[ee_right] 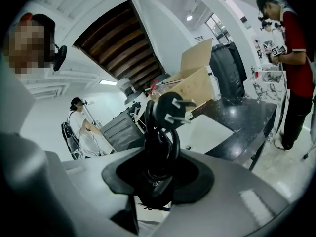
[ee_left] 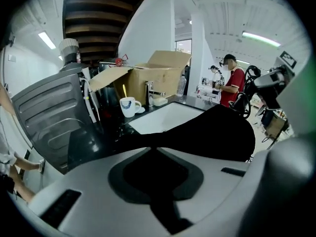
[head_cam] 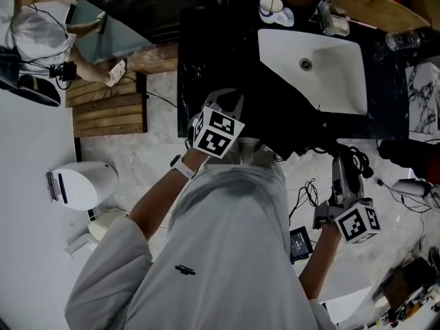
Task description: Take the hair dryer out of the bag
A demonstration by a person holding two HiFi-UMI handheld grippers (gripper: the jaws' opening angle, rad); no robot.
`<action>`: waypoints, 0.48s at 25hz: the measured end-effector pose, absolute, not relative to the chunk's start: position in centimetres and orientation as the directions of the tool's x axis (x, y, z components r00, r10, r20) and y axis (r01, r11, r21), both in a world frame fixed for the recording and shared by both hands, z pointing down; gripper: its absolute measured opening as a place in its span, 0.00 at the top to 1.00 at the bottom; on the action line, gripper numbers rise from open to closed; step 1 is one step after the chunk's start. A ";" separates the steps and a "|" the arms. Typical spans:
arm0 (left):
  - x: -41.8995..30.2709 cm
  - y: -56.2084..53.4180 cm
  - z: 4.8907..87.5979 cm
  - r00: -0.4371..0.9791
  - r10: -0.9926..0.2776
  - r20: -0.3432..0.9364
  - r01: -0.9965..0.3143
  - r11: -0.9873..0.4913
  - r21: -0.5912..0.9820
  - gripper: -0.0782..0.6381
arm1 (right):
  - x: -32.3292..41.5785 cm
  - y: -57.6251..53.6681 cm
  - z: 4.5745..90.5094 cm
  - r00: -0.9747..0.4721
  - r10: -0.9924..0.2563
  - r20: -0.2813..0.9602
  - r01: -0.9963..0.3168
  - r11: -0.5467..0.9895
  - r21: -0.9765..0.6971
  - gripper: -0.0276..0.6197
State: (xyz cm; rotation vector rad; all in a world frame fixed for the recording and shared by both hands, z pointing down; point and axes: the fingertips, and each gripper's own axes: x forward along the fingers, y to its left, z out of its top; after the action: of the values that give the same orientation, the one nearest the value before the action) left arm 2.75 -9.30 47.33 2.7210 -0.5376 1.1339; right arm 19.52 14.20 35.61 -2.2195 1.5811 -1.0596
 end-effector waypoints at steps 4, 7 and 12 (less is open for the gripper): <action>4.9 -6.6 46.1 0.704 -0.190 0.684 -0.307 -0.950 0.052 0.88 | 20.9 14.7 35.0 0.217 -0.892 0.396 -0.714 -0.422 -0.559 0.72; 6.6 -4.3 45.0 0.745 -0.106 0.658 -0.235 -0.966 0.110 0.85 | 21.9 14.5 34.1 0.245 -0.893 0.378 -0.722 -0.428 -0.544 0.72; 8.4 -1.8 42.1 0.821 0.020 0.570 -0.152 -0.955 0.253 0.76 | 23.2 14.0 31.8 0.281 -0.900 0.334 -0.737 -0.425 -0.526 0.72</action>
State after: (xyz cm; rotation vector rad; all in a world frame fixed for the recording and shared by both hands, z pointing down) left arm 8.45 -1.80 42.15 2.7172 -0.1005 0.8548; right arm 23.15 14.04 31.77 -2.2846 1.5021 -0.8709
